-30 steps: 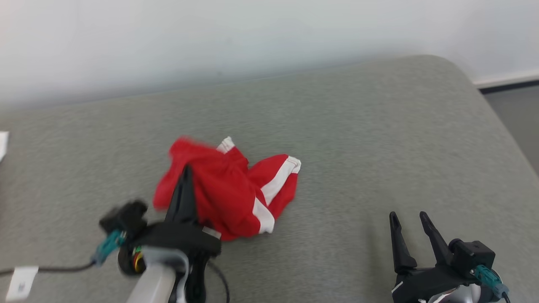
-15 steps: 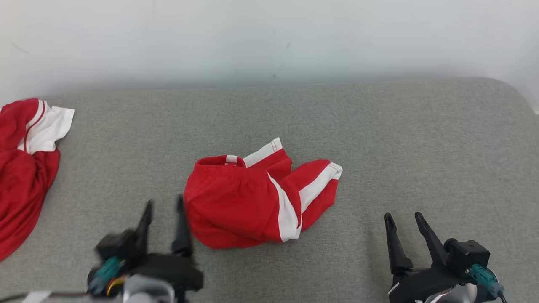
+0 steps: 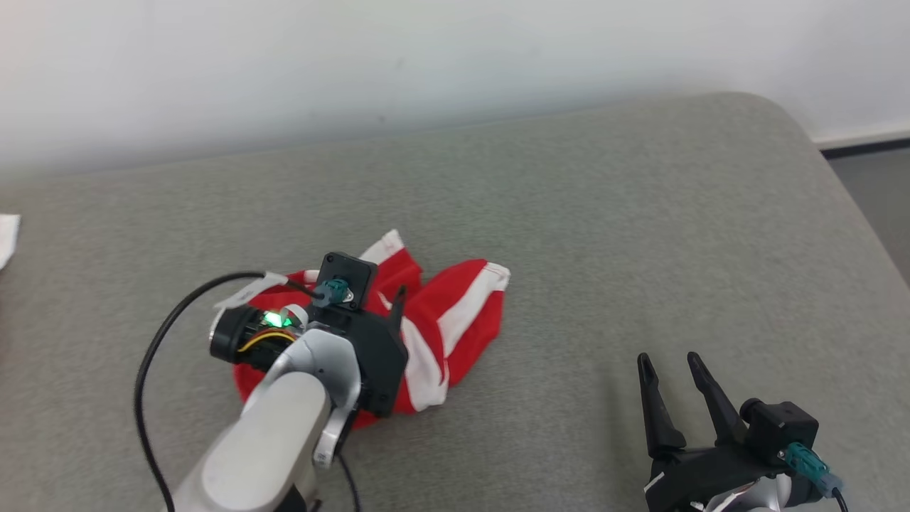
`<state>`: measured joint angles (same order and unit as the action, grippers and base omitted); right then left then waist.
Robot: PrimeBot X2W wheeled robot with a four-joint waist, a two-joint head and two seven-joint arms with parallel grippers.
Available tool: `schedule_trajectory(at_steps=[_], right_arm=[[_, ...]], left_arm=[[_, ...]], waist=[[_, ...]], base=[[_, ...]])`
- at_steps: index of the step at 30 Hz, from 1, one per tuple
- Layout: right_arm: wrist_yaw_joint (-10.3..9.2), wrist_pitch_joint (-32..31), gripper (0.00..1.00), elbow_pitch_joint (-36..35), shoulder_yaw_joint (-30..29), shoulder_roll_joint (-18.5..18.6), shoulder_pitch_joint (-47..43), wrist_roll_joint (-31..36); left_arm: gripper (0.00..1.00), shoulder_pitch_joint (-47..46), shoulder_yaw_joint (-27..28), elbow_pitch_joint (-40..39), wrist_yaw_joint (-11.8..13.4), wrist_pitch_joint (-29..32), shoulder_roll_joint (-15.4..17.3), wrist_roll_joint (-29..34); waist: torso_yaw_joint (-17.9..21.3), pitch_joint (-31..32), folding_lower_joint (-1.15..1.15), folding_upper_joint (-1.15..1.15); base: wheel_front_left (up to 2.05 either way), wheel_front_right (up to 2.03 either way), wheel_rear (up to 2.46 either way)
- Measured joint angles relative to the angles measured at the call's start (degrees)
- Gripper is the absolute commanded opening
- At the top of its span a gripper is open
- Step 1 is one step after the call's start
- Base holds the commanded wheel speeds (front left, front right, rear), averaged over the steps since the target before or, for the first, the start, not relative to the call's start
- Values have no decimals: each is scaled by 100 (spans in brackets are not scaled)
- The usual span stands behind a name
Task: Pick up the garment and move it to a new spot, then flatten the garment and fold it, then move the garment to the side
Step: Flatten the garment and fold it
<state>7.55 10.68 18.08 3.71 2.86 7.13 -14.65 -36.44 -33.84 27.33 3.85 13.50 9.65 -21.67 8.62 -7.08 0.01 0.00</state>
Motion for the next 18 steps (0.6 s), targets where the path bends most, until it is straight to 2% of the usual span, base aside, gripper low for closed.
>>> schedule_trajectory(at_steps=[3,9,10,11,13,18], right_arm=[[0,56,100,89,22,2,5,-51],[0,186,100,215,-2,2,14,-111],[0,196,100,237,-14,3,16,-113],[0,200,100,259,-29,3,20,-113],[0,220,100,291,-45,2,36,-113],[0,243,100,314,-13,0,89,-89]], left_arm=[[100,-232,-143,459,71,372,124,201],[100,-412,-312,910,10,1018,227,245],[95,-441,-342,932,9,1123,241,250],[58,-476,-378,937,-21,1218,261,272],[0,-488,-438,917,-32,1363,277,294],[0,-449,-436,649,27,1316,266,276]], waist=[[241,-68,0,0],[643,-234,0,0],[683,-264,0,0],[710,-293,0,0],[728,-330,1,0],[610,-307,0,0]], base=[[0,0,0],[0,0,0],[0,0,0],[0,0,0],[0,0,0],[0,0,0]])
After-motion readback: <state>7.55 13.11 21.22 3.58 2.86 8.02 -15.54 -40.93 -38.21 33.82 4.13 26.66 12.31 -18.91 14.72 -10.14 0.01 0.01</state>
